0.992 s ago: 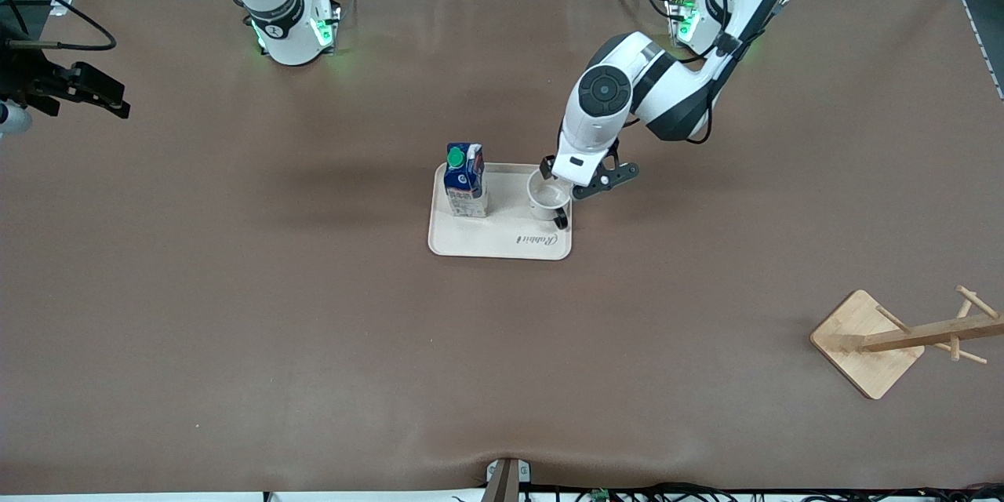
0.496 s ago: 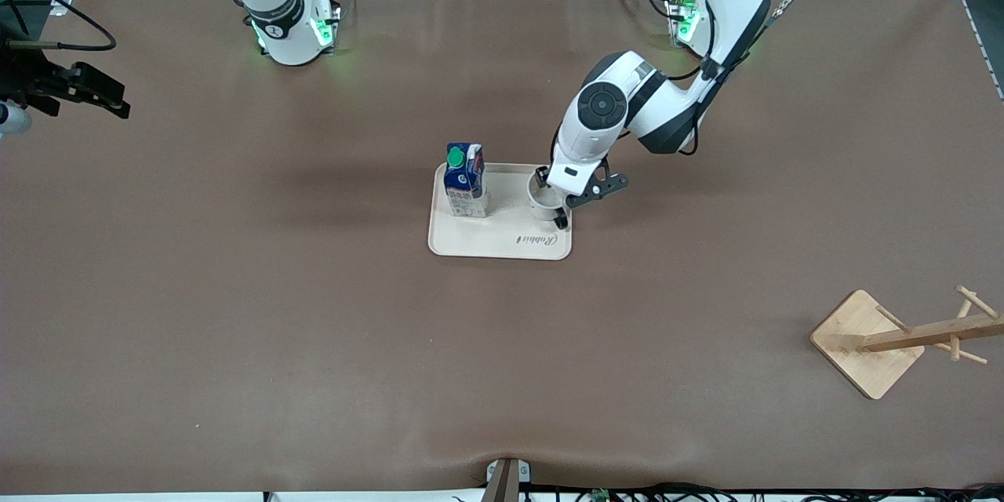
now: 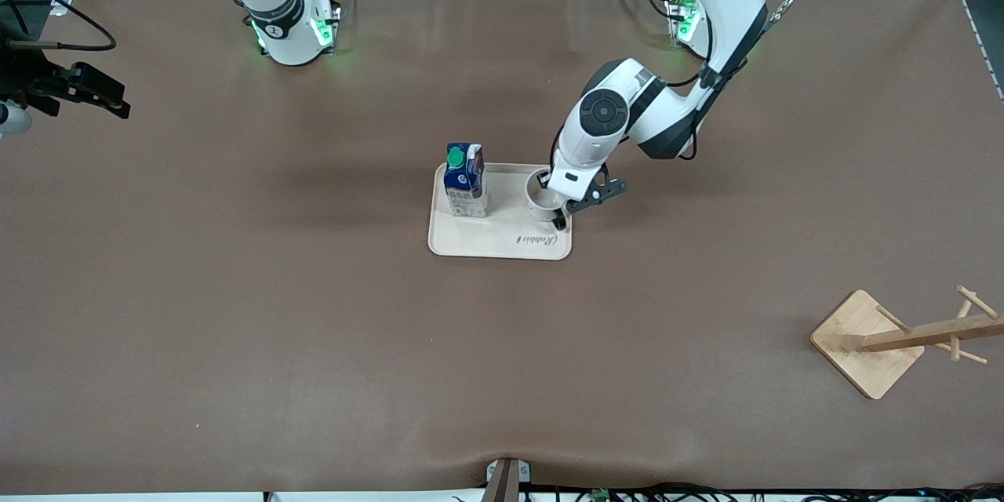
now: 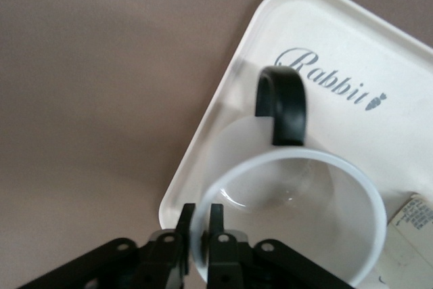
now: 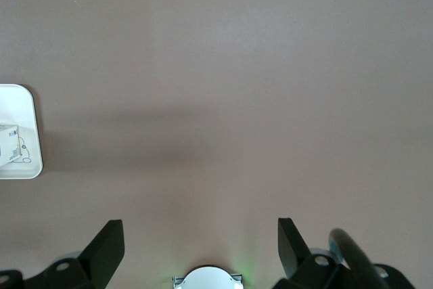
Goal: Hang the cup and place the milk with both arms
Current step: 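Close the left gripper on the mug rim, then lift the mug with the left gripper while the right gripper reaches the carton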
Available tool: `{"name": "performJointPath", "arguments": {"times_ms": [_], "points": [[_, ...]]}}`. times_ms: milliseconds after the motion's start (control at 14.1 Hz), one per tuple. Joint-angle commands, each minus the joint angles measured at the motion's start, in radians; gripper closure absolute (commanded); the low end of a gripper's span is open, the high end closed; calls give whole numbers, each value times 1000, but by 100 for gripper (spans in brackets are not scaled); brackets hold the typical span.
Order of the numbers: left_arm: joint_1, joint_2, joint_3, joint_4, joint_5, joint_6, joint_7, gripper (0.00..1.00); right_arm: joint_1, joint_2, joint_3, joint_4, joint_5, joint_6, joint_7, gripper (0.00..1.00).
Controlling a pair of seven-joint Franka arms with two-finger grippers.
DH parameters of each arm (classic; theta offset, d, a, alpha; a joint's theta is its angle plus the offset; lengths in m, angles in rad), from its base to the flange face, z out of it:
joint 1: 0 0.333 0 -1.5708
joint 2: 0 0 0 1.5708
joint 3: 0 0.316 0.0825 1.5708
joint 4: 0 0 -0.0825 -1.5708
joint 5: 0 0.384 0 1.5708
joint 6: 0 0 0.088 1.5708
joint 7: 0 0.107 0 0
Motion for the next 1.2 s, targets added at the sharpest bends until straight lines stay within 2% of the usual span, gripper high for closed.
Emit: {"name": "performJointPath", "arguments": {"times_ms": [0, 142, 354, 708, 992, 1133], "points": [[12, 4, 6, 15, 24, 7, 18, 100, -24, 3, 15, 7, 6, -7, 4, 0], [43, -29, 4, 31, 24, -19, 55, 100, -21, 3, 15, 9, 9, -4, 5, 0], [58, -91, 0, 74, 22, -110, 80, 100, -27, 11, 14, 15, 87, 5, 1, 0], [80, -117, 1, 169, 22, -248, 103, 100, -15, 29, 17, 12, 83, -4, 10, 0], [146, -168, -6, 222, 7, -369, 181, 100, -12, 130, 18, 13, 87, -27, 4, 0], [160, -168, -5, 260, 7, -421, 202, 100, -21, 138, 18, 15, 87, -44, 2, 0]]}}
